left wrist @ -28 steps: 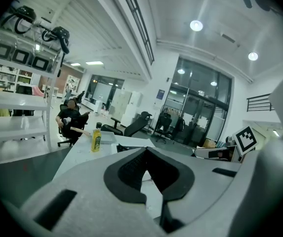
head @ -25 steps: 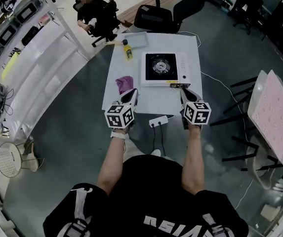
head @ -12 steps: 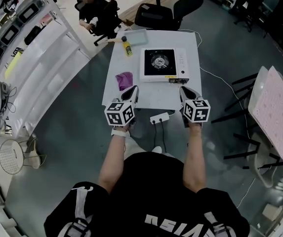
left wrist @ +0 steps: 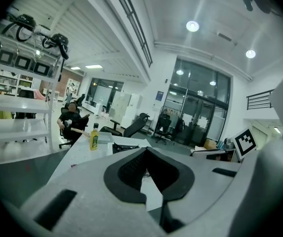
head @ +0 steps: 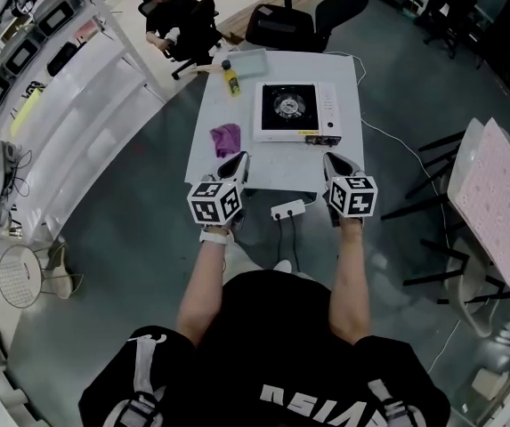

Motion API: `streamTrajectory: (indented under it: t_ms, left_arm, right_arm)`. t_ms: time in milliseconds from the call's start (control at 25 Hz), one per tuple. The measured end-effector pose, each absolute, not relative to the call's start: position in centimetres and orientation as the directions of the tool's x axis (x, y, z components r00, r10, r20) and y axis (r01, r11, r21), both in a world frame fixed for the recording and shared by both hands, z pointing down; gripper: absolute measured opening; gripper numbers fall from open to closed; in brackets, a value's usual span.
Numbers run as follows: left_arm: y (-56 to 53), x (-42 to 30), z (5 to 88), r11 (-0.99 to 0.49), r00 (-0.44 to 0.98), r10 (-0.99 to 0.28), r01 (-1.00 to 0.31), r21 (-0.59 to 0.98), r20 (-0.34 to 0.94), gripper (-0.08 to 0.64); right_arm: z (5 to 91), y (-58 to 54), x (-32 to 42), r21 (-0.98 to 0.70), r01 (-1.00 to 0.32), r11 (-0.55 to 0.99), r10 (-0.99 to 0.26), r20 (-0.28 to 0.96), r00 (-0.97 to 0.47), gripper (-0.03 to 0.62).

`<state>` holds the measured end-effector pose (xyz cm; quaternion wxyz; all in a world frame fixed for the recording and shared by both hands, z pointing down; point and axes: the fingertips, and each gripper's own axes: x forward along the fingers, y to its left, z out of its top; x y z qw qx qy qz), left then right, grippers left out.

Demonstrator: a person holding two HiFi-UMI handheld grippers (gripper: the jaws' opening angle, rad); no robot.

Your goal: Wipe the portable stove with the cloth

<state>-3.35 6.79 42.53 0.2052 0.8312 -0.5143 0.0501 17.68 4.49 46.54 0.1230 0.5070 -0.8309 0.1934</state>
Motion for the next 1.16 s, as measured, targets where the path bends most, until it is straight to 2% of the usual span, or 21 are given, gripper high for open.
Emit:
streamTrajectory:
  t_ms: [1160]
  left_arm:
    - [8.8,-3.8,42.6,-0.404,0.481,-0.830,-0.868,0.289,0.284,0.006]
  right_arm:
    - [46.6,6.0,17.0,-0.183,-0.887,0.423,-0.791,0.402,-0.460,0.011]
